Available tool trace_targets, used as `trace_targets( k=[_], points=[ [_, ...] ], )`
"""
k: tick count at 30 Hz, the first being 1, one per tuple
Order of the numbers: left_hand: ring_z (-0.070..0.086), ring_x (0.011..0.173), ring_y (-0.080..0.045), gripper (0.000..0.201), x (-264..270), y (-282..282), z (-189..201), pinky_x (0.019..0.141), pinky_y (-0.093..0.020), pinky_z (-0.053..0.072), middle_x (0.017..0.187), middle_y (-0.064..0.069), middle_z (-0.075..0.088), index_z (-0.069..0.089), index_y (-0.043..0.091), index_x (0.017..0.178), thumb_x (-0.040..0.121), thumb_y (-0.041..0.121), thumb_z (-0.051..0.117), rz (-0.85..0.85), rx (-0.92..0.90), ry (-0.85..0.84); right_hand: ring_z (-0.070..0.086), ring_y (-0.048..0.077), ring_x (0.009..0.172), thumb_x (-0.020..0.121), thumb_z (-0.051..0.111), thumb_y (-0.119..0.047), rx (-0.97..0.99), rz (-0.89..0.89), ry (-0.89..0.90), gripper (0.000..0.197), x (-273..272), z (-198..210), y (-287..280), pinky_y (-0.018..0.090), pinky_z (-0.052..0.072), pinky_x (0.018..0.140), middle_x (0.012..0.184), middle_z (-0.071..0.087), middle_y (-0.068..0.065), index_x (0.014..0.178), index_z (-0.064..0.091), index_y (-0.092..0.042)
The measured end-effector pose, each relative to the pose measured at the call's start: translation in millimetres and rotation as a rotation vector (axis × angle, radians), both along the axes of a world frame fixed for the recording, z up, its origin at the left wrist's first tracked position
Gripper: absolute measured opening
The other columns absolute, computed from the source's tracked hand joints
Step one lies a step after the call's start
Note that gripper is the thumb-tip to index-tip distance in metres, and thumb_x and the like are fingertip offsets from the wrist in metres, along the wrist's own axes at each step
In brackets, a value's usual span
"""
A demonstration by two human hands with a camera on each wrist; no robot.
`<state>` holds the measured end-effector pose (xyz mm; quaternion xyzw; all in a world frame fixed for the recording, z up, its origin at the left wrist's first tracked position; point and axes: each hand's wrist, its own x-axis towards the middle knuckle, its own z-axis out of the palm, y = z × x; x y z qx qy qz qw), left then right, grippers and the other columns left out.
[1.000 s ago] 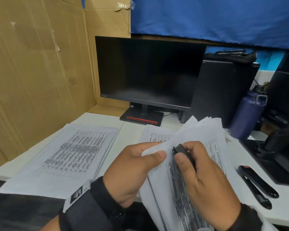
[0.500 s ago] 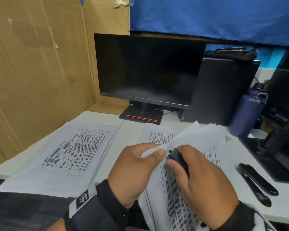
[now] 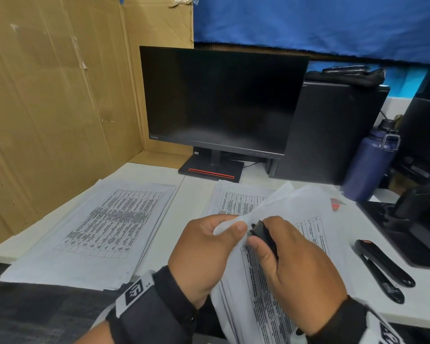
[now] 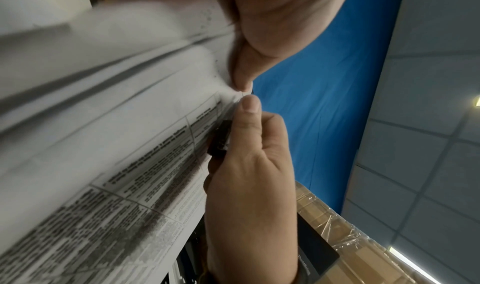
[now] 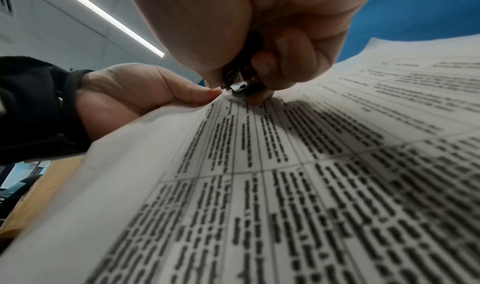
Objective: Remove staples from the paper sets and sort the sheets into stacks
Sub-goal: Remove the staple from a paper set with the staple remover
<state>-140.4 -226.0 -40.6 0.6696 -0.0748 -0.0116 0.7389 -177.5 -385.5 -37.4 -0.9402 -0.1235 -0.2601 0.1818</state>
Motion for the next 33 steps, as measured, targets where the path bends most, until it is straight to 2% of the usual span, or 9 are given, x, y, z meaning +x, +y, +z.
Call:
trace_targets(
  k=[5,8,11,17,24,26,30,33],
  points=[
    [0.076,0.096,-0.034,0.017,-0.1,-0.1,0.0,0.096,-0.056,0.058,0.095,-0.010,0.081,0.083,0.023,0.096,0.096,0.015,0.068,-0.013,-0.027,0.014,0.052,0.010,0.058,0.096,0.021,-0.069,0.046,0.010,0.029,0.036,-0.2,-2.0,-1.6,0.037,0.049,0.047,0.075,0.050,-0.013,0.096,0.038,-0.037],
    [0.076,0.097,-0.034,0.016,0.2,-0.9,-0.7,0.097,-0.056,0.057,0.096,-0.011,0.081,0.083,0.022,0.097,0.096,0.016,0.068,-0.014,-0.051,0.032,0.054,0.013,0.061,0.095,0.021,-0.070,0.071,0.023,0.030,0.037,-0.3,-1.8,-1.6,0.040,0.050,0.050,0.076,0.050,-0.013,0.097,0.038,-0.037],
    [0.075,0.097,-0.034,0.015,0.8,-1.2,-2.0,0.097,-0.055,0.057,0.096,-0.011,0.081,0.083,0.021,0.098,0.096,0.016,0.069,-0.016,-0.057,0.028,0.053,0.014,0.058,0.096,0.020,-0.070,0.048,0.015,0.009,0.038,-1.8,-0.6,-0.1,0.039,0.048,0.047,0.072,0.050,-0.013,0.096,0.038,-0.036],
    [0.075,0.084,-0.024,0.016,-0.9,-2.2,-1.9,0.082,-0.039,0.057,0.090,-0.009,0.081,0.084,0.022,0.092,0.095,0.016,0.069,-0.039,-0.079,0.005,0.048,0.011,0.049,0.099,0.022,-0.066,-0.041,-0.063,-0.016,0.036,-3.1,0.6,2.3,0.037,0.044,0.039,0.063,0.047,-0.011,0.090,0.037,-0.034],
    [0.075,0.087,-0.022,0.015,-5.0,-3.7,-5.1,0.088,-0.043,0.058,0.089,-0.006,0.081,0.083,0.021,0.088,0.096,0.021,0.071,-0.046,-0.063,-0.060,0.046,0.013,0.052,0.099,0.024,-0.065,-0.009,-0.056,-0.051,0.034,-2.4,-2.1,2.8,0.036,0.042,0.041,0.065,0.045,-0.011,0.087,0.032,-0.035],
    [0.074,0.088,-0.020,0.014,-6.5,-3.1,-7.2,0.089,-0.044,0.058,0.089,-0.004,0.081,0.082,0.022,0.088,0.096,0.023,0.071,-0.060,-0.021,-0.100,0.046,0.013,0.052,0.100,0.027,-0.063,0.006,-0.029,-0.070,0.033,-1.4,-5.0,0.9,0.036,0.042,0.041,0.067,0.043,-0.011,0.086,0.033,-0.034],
    [0.072,0.082,-0.014,0.017,-5.5,-0.5,-6.2,0.080,-0.036,0.055,0.084,0.001,0.080,0.082,0.026,0.085,0.096,0.021,0.071,-0.078,0.024,-0.149,0.050,0.019,0.057,0.101,0.029,-0.060,0.048,0.031,-0.114,0.033,-1.1,-5.6,-2.1,0.040,0.047,0.043,0.083,0.041,-0.009,0.093,0.041,-0.030],
    [0.073,0.084,-0.018,0.010,-6.1,-3.3,-7.9,0.081,-0.038,0.055,0.087,-0.005,0.080,0.082,0.022,0.088,0.093,0.025,0.074,-0.096,-0.037,-0.094,0.052,0.013,0.063,0.100,0.028,-0.063,0.154,0.039,-0.135,0.035,1.6,-8.1,-0.5,0.038,0.050,0.046,0.093,0.037,-0.010,0.097,0.043,-0.032]
  ],
)
